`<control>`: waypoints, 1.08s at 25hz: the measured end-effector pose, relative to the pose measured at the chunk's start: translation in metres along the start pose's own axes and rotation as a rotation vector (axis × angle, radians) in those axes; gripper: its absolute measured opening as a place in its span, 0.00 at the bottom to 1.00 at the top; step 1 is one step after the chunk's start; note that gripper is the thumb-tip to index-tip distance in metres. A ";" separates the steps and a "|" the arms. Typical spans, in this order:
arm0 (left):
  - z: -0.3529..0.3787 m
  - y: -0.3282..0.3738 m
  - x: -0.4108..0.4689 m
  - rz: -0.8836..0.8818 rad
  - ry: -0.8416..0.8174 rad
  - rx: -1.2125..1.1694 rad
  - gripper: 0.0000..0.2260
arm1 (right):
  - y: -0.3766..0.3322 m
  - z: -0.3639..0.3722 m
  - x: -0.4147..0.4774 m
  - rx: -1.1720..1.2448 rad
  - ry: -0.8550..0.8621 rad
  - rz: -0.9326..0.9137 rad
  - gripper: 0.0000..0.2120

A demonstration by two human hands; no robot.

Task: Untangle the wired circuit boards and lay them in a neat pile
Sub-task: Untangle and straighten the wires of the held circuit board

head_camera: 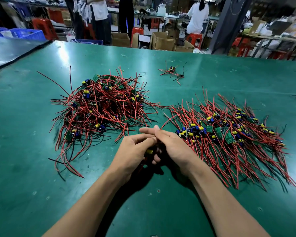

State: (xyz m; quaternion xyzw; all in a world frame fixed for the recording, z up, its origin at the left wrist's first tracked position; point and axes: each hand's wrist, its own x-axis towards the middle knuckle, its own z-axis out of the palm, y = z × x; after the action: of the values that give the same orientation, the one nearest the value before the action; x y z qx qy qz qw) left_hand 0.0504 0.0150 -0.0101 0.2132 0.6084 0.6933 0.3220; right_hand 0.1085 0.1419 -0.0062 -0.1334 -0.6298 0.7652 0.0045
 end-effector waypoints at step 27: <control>0.000 0.006 0.002 -0.129 0.051 -0.156 0.07 | 0.009 -0.008 0.005 0.054 0.016 -0.060 0.20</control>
State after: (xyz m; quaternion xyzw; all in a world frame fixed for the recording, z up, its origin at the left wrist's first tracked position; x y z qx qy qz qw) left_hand 0.0483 0.0161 -0.0044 0.1301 0.5732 0.7216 0.3660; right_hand 0.1069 0.1487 -0.0168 -0.1202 -0.6125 0.7804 0.0361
